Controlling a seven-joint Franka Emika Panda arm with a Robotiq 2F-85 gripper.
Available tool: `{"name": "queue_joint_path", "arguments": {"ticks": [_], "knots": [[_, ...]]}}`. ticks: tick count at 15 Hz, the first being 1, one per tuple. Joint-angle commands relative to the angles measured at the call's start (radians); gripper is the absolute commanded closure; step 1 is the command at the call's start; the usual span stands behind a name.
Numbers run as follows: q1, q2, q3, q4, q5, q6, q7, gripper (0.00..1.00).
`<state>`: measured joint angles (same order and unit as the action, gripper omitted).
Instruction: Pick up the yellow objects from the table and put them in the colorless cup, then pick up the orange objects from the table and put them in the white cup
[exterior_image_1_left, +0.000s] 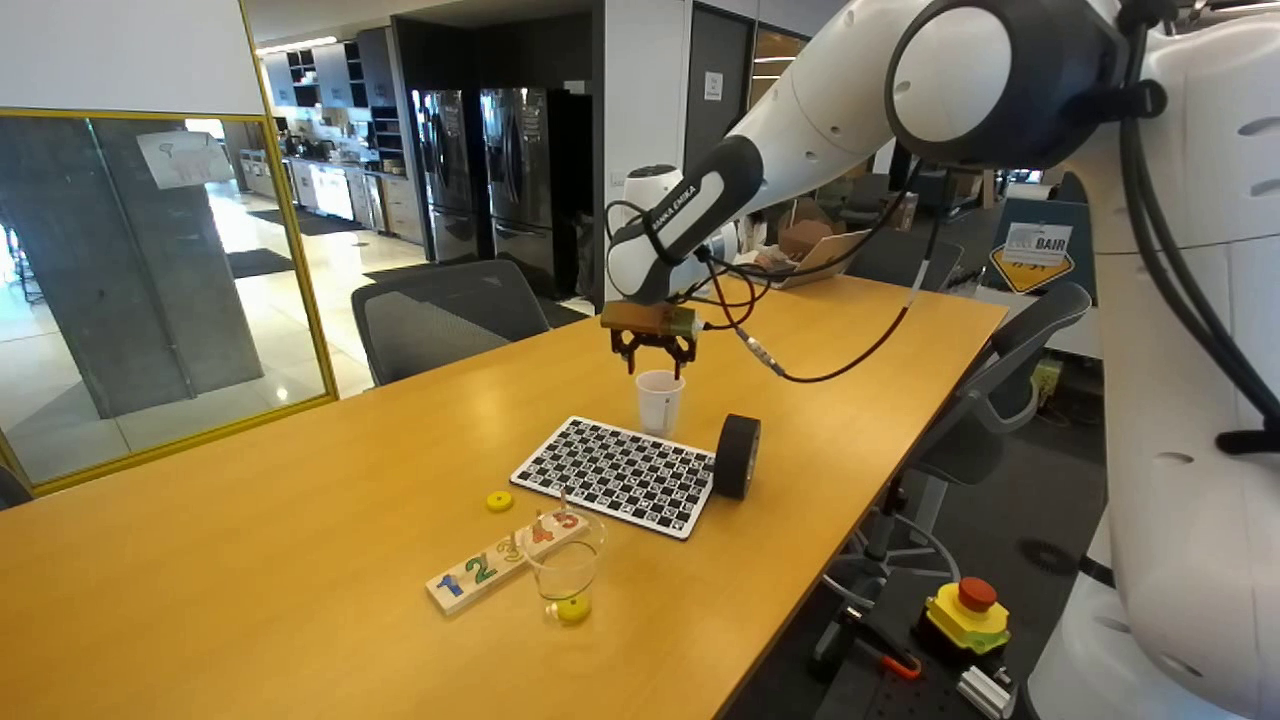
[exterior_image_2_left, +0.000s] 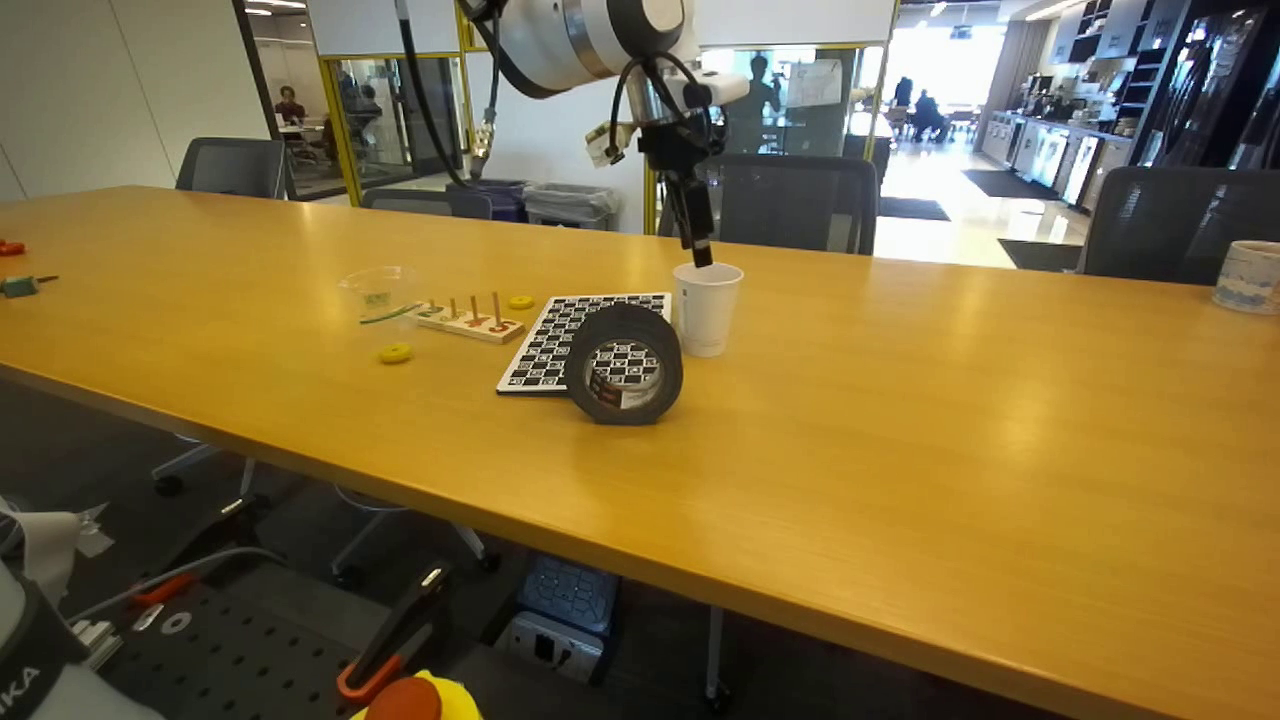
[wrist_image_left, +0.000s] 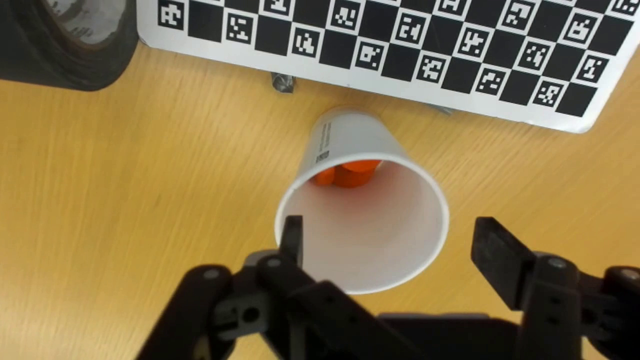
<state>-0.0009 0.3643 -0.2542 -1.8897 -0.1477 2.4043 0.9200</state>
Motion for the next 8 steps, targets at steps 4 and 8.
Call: {"name": "queue_joint_path", "arguments": {"ticks": [4,8], "knots": [[0.036,-0.078,0.066,-0.059,-0.019,0.055,-0.034,0.0],[0.064,-0.069,0.167,-0.046,0.028,0.046,-0.16,0.0]]}}
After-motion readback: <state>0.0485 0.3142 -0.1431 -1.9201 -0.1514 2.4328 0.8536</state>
